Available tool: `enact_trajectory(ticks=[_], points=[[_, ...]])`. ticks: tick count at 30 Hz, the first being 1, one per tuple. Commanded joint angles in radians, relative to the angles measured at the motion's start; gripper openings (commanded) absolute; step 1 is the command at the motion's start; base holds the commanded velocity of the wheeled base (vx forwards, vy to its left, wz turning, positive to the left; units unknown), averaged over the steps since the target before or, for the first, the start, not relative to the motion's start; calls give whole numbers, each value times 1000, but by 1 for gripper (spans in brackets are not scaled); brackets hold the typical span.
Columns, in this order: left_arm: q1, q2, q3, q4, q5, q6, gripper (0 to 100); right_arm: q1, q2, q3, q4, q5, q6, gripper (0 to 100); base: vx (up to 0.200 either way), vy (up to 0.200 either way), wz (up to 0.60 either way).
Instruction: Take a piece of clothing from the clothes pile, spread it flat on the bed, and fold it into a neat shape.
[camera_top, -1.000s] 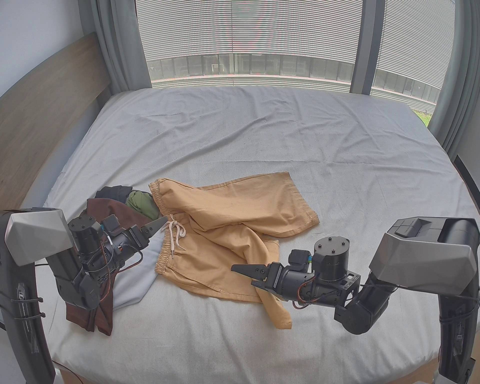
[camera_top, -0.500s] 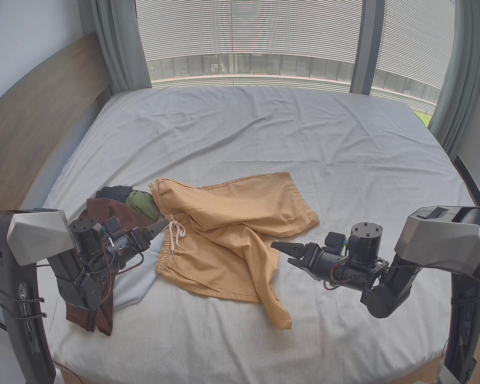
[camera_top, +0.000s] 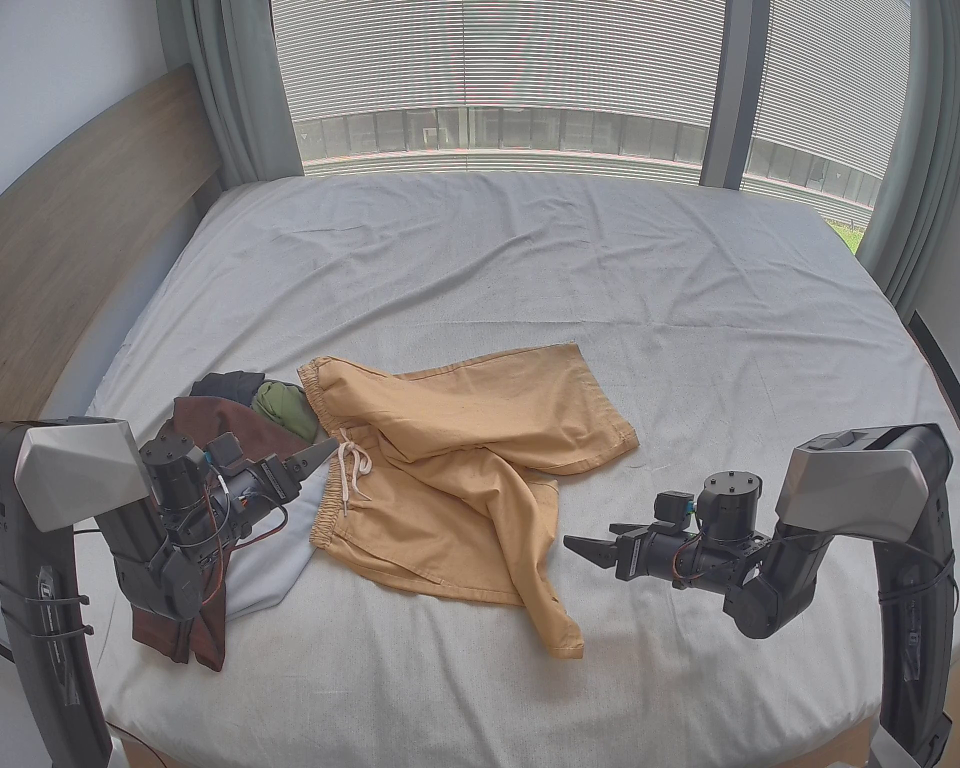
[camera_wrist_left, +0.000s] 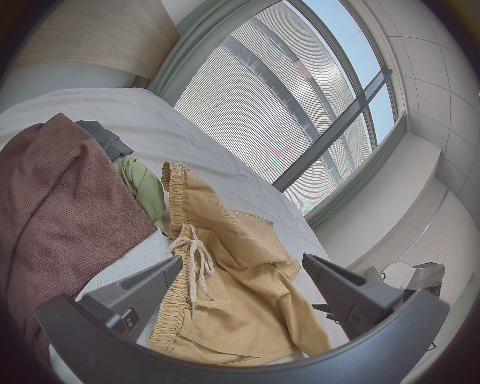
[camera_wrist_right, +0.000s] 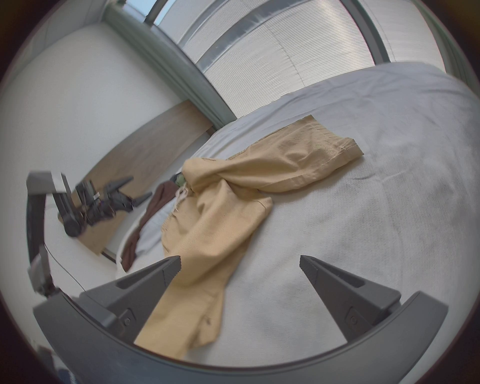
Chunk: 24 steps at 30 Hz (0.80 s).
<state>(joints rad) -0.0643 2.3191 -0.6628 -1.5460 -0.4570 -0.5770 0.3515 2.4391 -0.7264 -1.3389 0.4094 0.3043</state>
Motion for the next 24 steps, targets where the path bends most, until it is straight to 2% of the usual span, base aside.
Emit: enact_trajectory(ticks=[1, 12, 24], points=[[-2, 2, 0, 0, 0, -3, 100, -22, 98, -47, 1, -1, -99, 100, 0, 0, 0], [0, 0, -1, 0, -2, -6, 100, -8, 167, -168, 66, -3, -174, 100, 0, 0, 0], [0, 2, 3, -2, -2, -9, 100, 72, 193, -395, 207, -55, -174, 100, 0, 0, 0]])
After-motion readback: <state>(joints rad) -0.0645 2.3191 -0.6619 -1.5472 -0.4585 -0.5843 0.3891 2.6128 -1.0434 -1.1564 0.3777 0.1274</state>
